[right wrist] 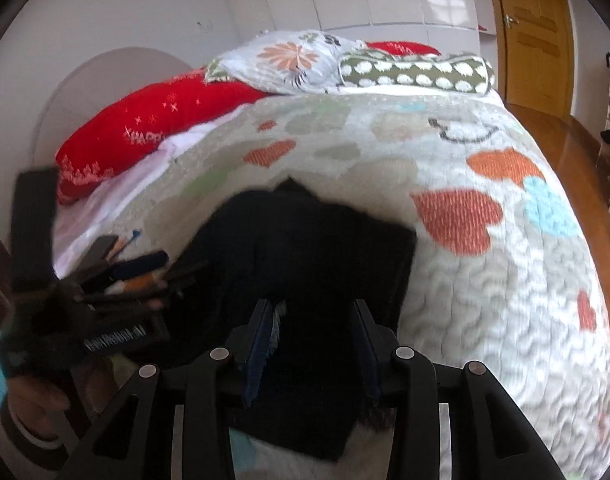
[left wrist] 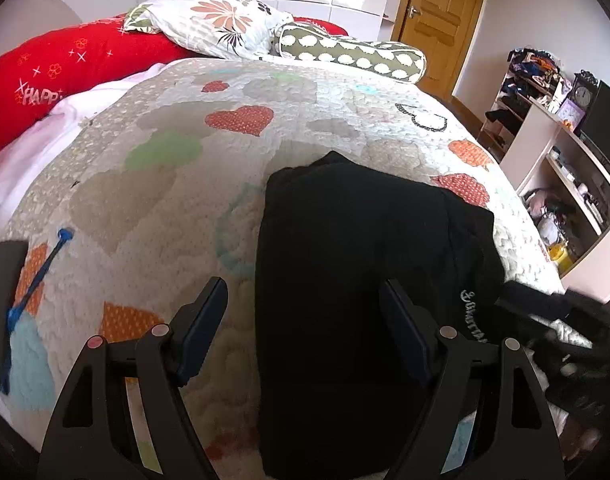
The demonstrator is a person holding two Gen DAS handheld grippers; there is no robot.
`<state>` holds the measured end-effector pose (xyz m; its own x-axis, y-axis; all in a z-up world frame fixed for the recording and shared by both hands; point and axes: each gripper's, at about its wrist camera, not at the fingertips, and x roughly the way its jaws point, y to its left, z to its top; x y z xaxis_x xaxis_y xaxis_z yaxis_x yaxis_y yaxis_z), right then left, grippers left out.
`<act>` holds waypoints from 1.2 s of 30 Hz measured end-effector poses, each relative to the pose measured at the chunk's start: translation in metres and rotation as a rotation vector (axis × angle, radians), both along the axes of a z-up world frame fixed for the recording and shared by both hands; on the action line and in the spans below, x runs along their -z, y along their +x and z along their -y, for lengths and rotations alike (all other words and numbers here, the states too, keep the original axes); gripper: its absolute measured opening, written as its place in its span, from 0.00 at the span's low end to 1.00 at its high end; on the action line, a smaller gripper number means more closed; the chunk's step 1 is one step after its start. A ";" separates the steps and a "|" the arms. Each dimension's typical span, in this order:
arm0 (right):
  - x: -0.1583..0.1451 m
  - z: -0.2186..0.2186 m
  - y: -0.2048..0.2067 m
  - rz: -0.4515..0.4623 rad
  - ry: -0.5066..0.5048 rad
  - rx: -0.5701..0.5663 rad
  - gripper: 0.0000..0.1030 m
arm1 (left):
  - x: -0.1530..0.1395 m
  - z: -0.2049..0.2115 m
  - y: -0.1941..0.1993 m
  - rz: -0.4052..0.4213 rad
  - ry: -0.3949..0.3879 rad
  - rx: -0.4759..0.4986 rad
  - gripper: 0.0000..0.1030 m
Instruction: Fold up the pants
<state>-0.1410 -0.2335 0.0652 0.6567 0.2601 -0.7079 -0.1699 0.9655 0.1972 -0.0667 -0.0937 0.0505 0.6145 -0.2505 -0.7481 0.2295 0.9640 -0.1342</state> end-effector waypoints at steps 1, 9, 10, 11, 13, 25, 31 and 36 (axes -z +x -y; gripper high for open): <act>0.006 0.001 -0.003 -0.007 -0.010 0.010 0.38 | 0.002 0.001 -0.002 -0.005 -0.001 0.002 0.77; 0.026 0.015 -0.012 -0.024 0.074 0.065 0.52 | 0.010 0.004 -0.008 -0.016 0.003 -0.010 0.77; 0.023 0.015 -0.014 -0.021 0.070 0.063 0.52 | 0.009 0.004 -0.008 -0.016 0.007 -0.009 0.77; 0.020 0.015 -0.015 -0.017 0.069 0.062 0.52 | 0.007 0.004 -0.009 -0.015 0.012 -0.011 0.77; 0.012 0.014 -0.019 0.006 0.073 0.061 0.52 | 0.006 0.003 -0.012 -0.012 0.013 -0.014 0.77; 0.001 0.024 0.000 0.010 0.158 0.097 0.53 | -0.009 -0.013 -0.019 -0.008 -0.036 -0.029 0.77; 0.005 0.008 0.007 0.009 0.068 0.040 0.36 | 0.000 -0.016 -0.012 -0.054 -0.038 -0.040 0.77; 0.003 0.006 -0.004 0.017 -0.009 0.047 0.34 | 0.009 -0.008 -0.012 -0.061 -0.041 -0.017 0.77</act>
<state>-0.1453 -0.2399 0.0623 0.6803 0.2224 -0.6984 -0.1272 0.9742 0.1863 -0.0782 -0.0857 0.0418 0.5723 -0.2715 -0.7738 0.2030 0.9611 -0.1871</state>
